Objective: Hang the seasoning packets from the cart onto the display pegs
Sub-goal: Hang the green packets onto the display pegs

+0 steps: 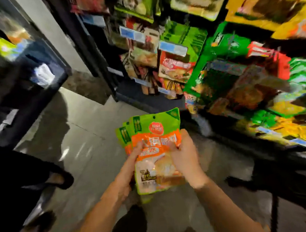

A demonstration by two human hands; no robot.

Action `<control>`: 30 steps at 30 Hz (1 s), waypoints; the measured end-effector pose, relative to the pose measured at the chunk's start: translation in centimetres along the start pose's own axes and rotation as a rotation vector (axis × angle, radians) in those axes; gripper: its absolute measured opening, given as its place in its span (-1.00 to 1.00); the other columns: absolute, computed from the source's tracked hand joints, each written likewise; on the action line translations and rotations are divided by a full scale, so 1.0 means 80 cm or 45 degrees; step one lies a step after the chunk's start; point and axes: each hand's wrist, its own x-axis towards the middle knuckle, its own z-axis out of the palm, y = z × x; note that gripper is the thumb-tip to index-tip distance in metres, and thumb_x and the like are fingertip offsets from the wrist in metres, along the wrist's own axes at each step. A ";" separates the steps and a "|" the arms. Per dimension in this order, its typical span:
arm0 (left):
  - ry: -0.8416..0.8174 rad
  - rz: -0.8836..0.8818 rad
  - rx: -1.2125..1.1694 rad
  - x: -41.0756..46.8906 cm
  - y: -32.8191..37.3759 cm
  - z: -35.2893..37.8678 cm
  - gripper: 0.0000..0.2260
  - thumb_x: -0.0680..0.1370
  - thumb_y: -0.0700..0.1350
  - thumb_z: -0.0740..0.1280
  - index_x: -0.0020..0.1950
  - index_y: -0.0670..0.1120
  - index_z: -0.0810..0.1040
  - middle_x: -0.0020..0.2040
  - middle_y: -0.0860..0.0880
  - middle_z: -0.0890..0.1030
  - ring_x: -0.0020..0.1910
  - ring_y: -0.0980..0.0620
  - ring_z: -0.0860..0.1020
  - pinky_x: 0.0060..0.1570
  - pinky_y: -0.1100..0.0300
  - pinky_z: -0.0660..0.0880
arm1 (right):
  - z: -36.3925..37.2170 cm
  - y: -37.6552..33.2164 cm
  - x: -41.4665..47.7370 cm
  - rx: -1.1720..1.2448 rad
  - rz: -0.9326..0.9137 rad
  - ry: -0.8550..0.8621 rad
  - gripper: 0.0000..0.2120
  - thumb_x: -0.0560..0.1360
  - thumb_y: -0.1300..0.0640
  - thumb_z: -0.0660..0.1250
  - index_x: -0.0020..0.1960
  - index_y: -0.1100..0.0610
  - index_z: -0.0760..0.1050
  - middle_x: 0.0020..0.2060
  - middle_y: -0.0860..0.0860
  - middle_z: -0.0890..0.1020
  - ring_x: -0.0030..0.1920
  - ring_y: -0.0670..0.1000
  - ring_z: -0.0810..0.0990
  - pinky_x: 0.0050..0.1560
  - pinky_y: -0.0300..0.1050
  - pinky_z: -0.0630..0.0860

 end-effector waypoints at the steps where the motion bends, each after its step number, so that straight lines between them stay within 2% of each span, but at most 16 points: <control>1: -0.025 -0.016 0.058 0.016 0.003 -0.012 -0.41 0.33 0.29 0.55 0.23 -0.05 0.68 0.16 -0.15 0.70 0.10 -0.13 0.70 0.11 -0.08 0.63 | 0.020 0.003 0.011 -0.023 -0.001 0.009 -0.63 0.59 0.04 0.40 0.30 0.19 0.47 0.12 0.16 0.68 0.16 0.22 0.63 0.15 0.13 0.51; 3: -0.113 -0.031 0.174 0.053 0.007 -0.040 -0.43 0.12 0.08 0.71 0.07 -0.08 0.73 0.03 -0.14 0.74 -0.07 -0.09 0.73 -0.14 0.05 0.66 | 0.053 0.009 0.030 -0.021 -0.006 0.036 -0.67 0.57 0.05 0.43 0.27 0.15 0.50 0.09 0.13 0.69 0.13 0.21 0.62 0.10 0.07 0.48; 5: -0.115 0.000 0.230 0.091 0.004 -0.060 -0.55 0.13 -0.10 0.63 0.00 -0.11 0.72 -0.07 -0.12 0.75 -0.20 -0.04 0.73 -0.27 0.14 0.64 | 0.085 0.027 0.053 0.077 -0.042 0.041 -0.73 0.53 0.08 0.48 0.16 0.13 0.53 0.00 0.11 0.71 0.05 0.21 0.66 0.03 0.10 0.53; 7: -0.053 0.044 0.257 0.138 -0.011 -0.078 -0.54 0.19 -0.17 0.58 0.08 -0.11 0.67 -0.04 -0.12 0.75 -0.17 -0.05 0.73 -0.19 0.11 0.64 | 0.112 0.062 0.080 0.208 -0.043 -0.005 -0.80 0.50 0.14 0.51 0.05 0.10 0.54 -0.06 0.09 0.72 -0.01 0.18 0.69 0.00 0.13 0.58; 10: 0.047 0.125 0.254 0.206 -0.042 -0.106 -0.47 0.23 -0.26 0.56 0.19 -0.12 0.62 0.08 -0.18 0.72 0.01 -0.19 0.71 0.04 -0.08 0.64 | 0.142 0.124 0.118 0.383 -0.044 -0.139 -0.86 0.53 0.20 0.50 -0.04 0.05 0.55 -0.13 -0.03 0.72 -0.10 -0.04 0.68 -0.04 -0.04 0.57; 13: 0.066 0.127 0.276 0.274 -0.070 -0.135 -0.42 0.19 -0.24 0.61 0.20 -0.11 0.62 0.10 -0.20 0.72 -0.01 -0.18 0.72 -0.01 -0.08 0.66 | 0.164 0.189 0.162 0.596 0.007 -0.195 -0.84 0.63 0.12 0.38 -0.13 0.06 0.57 -0.27 -0.09 0.65 -0.24 -0.10 0.58 -0.16 -0.16 0.49; 15: 0.052 0.124 0.265 0.315 -0.082 -0.158 -0.24 0.03 -0.14 0.73 0.20 -0.11 0.62 0.11 -0.21 0.71 -0.03 -0.17 0.72 -0.08 -0.05 0.68 | 0.175 0.240 0.206 0.671 0.231 -0.174 -0.77 0.59 0.01 0.41 -0.11 0.17 0.59 -0.31 0.03 0.64 -0.34 -0.01 0.60 -0.28 -0.13 0.51; 17: 0.054 0.127 0.236 0.351 -0.091 -0.184 -0.11 -0.09 -0.07 0.76 0.22 -0.13 0.61 0.12 -0.22 0.71 -0.04 -0.17 0.72 -0.13 -0.03 0.68 | 0.200 0.292 0.245 0.636 0.422 -0.291 -0.72 0.44 0.02 0.55 -0.12 0.22 0.58 -0.30 0.14 0.65 -0.38 0.05 0.63 -0.36 -0.18 0.54; 18: 0.073 0.139 0.230 0.367 -0.097 -0.198 -0.12 -0.06 -0.09 0.76 0.23 -0.13 0.60 0.13 -0.23 0.70 -0.05 -0.17 0.72 -0.15 -0.02 0.68 | 0.219 0.320 0.261 0.504 0.481 -0.353 -0.83 0.45 0.12 0.53 -0.15 0.16 0.57 -0.25 0.14 0.64 -0.33 0.07 0.62 -0.33 -0.19 0.53; 20: 0.138 0.200 0.210 0.393 -0.107 -0.224 -0.32 0.12 -0.19 0.67 0.23 -0.13 0.60 0.14 -0.23 0.70 -0.07 -0.15 0.72 -0.17 -0.01 0.68 | 0.264 0.374 0.289 0.195 0.498 -0.352 -0.79 0.53 0.27 0.42 -0.23 0.08 0.52 -0.25 0.08 0.61 -0.31 0.02 0.57 -0.30 -0.22 0.48; 22: 0.207 0.266 0.174 0.414 -0.118 -0.248 -0.43 0.23 -0.25 0.55 0.24 -0.13 0.59 0.12 -0.21 0.71 -0.08 -0.14 0.73 -0.20 0.00 0.67 | 0.312 0.419 0.311 0.156 0.465 -0.356 -0.75 0.51 0.31 0.49 -0.26 0.09 0.52 -0.38 -0.01 0.58 -0.42 -0.09 0.52 -0.42 -0.29 0.42; 23: 0.239 0.297 0.165 0.422 -0.124 -0.259 -0.42 0.23 -0.27 0.54 0.25 -0.13 0.59 0.11 -0.20 0.71 -0.07 -0.15 0.73 -0.22 0.01 0.67 | 0.336 0.437 0.322 0.143 0.443 -0.344 -0.83 0.46 0.29 0.56 -0.20 0.15 0.58 -0.38 -0.01 0.61 -0.38 -0.05 0.54 -0.39 -0.25 0.45; 24: 0.265 0.325 0.160 0.430 -0.129 -0.270 -0.41 0.23 -0.28 0.56 0.26 -0.14 0.58 0.11 -0.21 0.71 -0.06 -0.16 0.73 -0.21 0.00 0.67 | 0.358 0.449 0.330 0.152 0.410 -0.307 -0.79 0.40 0.25 0.62 -0.03 0.21 0.64 -0.26 0.04 0.67 -0.25 -0.01 0.59 -0.26 -0.20 0.49; 26: 0.311 0.358 0.133 0.440 -0.142 -0.287 -0.39 0.24 -0.32 0.60 0.27 -0.15 0.58 0.13 -0.22 0.70 -0.02 -0.20 0.72 -0.17 -0.04 0.68 | 0.389 0.454 0.334 0.120 0.365 -0.286 -0.47 0.37 0.14 0.65 0.26 0.25 0.58 0.07 0.16 0.69 -0.01 0.06 0.61 -0.02 -0.12 0.50; 28: 0.342 0.382 0.111 0.445 -0.153 -0.297 -0.47 0.30 -0.32 0.55 0.26 -0.14 0.58 0.11 -0.21 0.71 -0.03 -0.20 0.72 -0.16 -0.04 0.68 | 0.412 0.453 0.336 -0.110 0.370 -0.225 -0.21 0.40 0.02 0.63 0.45 0.32 0.37 0.28 0.26 0.57 0.18 0.20 0.60 0.14 -0.04 0.50; 30: 0.371 0.386 0.104 0.440 -0.165 -0.300 -0.53 0.32 -0.32 0.51 0.21 -0.13 0.59 0.07 -0.18 0.73 -0.08 -0.16 0.73 -0.19 -0.01 0.68 | 0.423 0.447 0.337 -0.254 0.455 -0.161 0.02 0.40 0.06 0.63 0.58 0.31 0.05 0.39 0.33 0.42 0.32 0.32 0.53 0.22 0.06 0.49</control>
